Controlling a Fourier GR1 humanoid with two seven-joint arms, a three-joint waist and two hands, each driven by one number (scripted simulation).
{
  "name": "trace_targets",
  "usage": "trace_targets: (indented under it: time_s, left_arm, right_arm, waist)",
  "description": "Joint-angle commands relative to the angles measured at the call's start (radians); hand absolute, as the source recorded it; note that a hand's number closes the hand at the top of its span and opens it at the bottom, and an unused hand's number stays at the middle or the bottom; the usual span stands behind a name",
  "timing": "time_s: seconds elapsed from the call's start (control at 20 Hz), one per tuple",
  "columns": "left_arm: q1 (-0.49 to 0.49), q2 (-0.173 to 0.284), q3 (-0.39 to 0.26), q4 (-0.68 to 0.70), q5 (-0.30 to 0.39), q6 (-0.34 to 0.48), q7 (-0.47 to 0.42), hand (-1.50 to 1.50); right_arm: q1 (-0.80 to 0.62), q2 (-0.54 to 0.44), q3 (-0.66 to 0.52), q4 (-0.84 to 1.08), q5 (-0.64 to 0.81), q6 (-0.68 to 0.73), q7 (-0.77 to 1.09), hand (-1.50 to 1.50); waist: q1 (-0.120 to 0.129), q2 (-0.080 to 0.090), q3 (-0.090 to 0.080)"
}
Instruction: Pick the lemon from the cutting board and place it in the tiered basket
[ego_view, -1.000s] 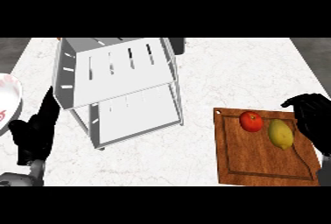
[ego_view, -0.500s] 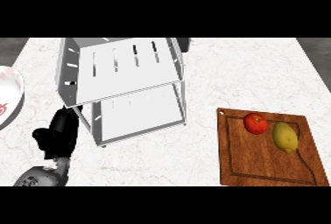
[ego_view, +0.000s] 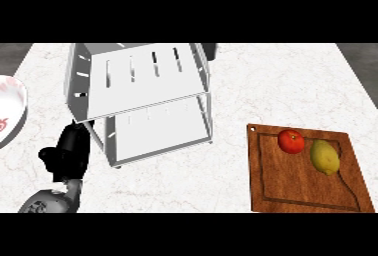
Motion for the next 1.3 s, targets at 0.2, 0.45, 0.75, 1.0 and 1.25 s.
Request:
trace_targets:
  time_s: [0.2,0.45,0.75,1.0,1.25]
  left_arm:
    - [-0.045,-0.034,-0.039,0.017,-0.028,0.000,0.027,0.00]
    - [-0.059,-0.068,-0.050,0.040,-0.041,-0.009,0.026,0.00]
    - [-0.085,-0.071,0.016,0.095,-0.036,-0.084,-0.011,0.00]
    - [-0.091,-0.079,-0.001,0.025,-0.073,-0.077,0.058,0.00]
    - [-0.060,-0.120,-0.016,0.014,-0.113,-0.053,0.035,0.00]
  right_arm:
    - [0.037,-0.119,-0.031,-0.322,0.443,-0.096,-0.048,-1.50]
    - [0.094,-0.048,0.034,-0.519,0.545,-0.168,0.077,-1.50]
    - [0.097,0.028,0.001,-0.613,0.556,-0.110,0.187,-1.50]
    - [0.063,0.081,0.107,-0.668,0.662,-0.120,0.257,-1.50]
    - [0.095,0.118,0.132,-0.702,0.738,-0.080,0.305,-1.50]
  waist:
    - [0.008,0.002,-0.002]
    - [0.021,0.004,-0.003]
    - [0.032,0.005,-0.003]
    - [0.043,0.007,-0.002]
    - [0.042,0.007,-0.002]
